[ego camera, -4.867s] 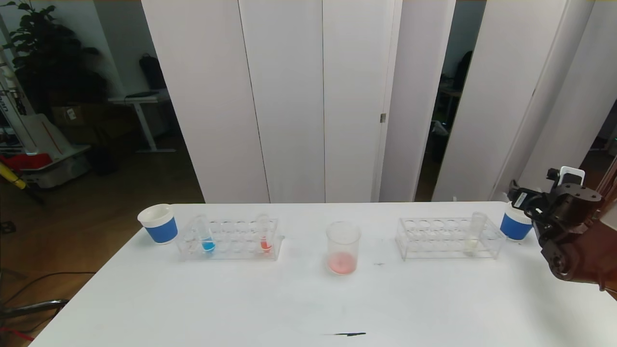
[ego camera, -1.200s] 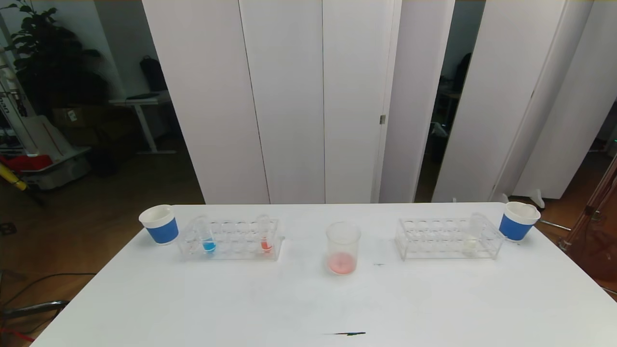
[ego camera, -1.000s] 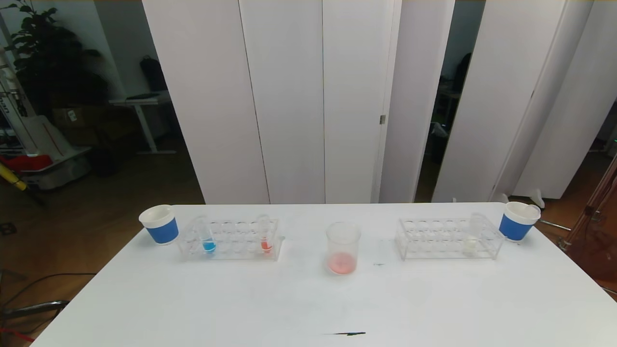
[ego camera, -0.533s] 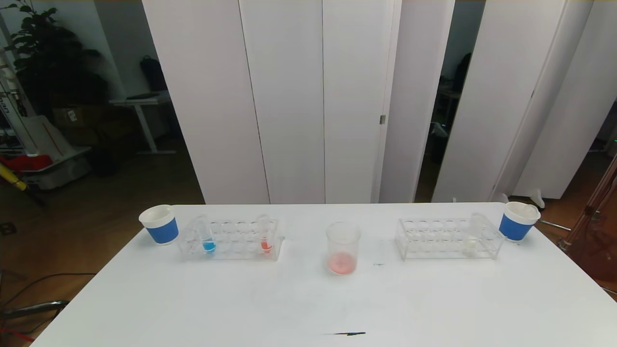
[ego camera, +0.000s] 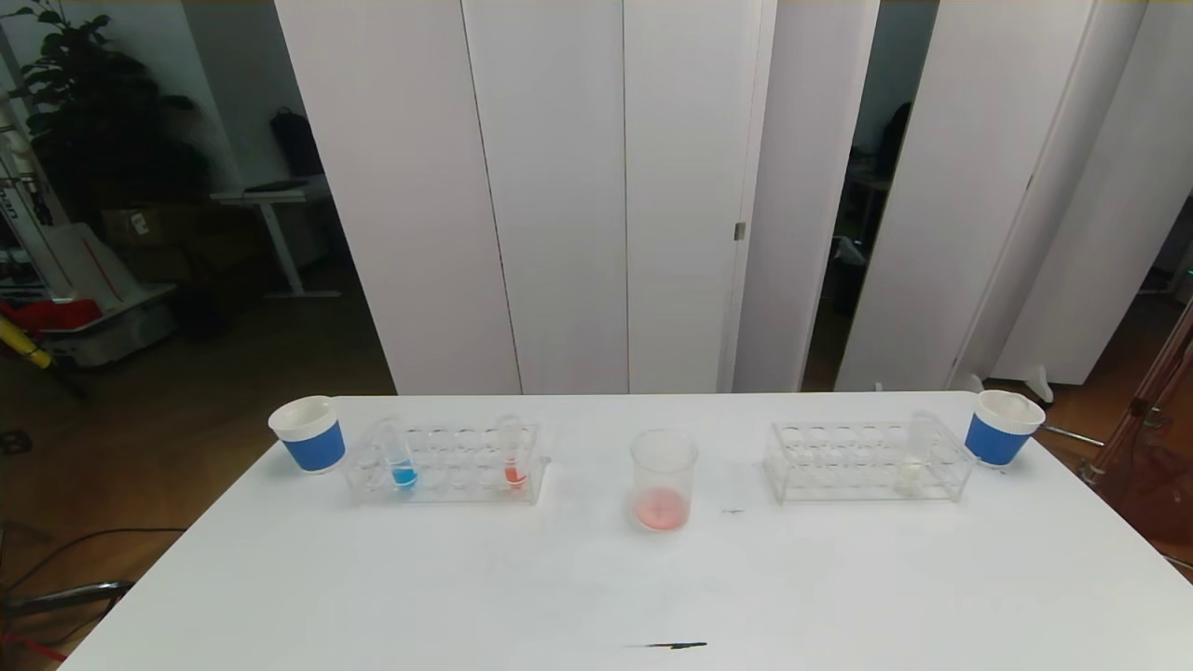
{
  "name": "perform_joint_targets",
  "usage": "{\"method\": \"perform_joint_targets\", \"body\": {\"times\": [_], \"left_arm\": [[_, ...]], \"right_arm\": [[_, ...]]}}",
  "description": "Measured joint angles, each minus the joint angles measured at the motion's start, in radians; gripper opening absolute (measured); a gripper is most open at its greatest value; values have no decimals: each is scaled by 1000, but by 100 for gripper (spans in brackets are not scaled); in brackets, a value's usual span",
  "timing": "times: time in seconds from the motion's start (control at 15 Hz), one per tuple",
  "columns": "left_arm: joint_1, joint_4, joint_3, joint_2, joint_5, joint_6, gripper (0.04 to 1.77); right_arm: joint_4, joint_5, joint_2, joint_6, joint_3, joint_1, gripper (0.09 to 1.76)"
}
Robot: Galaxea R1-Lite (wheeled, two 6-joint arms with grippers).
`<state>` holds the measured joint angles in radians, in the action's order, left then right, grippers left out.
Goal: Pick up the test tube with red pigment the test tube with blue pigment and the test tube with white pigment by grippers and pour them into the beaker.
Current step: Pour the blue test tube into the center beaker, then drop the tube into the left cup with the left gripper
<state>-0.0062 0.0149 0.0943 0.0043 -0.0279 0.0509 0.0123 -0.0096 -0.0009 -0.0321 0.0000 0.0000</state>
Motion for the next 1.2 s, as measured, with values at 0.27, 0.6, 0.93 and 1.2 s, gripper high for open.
{"method": "perform_joint_targets", "body": {"times": [0.27,0.6,0.93,1.2], "left_arm": [[0,1,143,82,3,0,175],[-34,-21,341,313,16,-26,175],[-40,-217,413,596,16,-40,175],[-29,-435,418,868,16,-41,175]], "right_arm": [[0,0,0,0,0,0,175],[0,0,0,0,0,0,175],[0,0,0,0,0,0,175],[0,0,0,0,0,0,175]]}}
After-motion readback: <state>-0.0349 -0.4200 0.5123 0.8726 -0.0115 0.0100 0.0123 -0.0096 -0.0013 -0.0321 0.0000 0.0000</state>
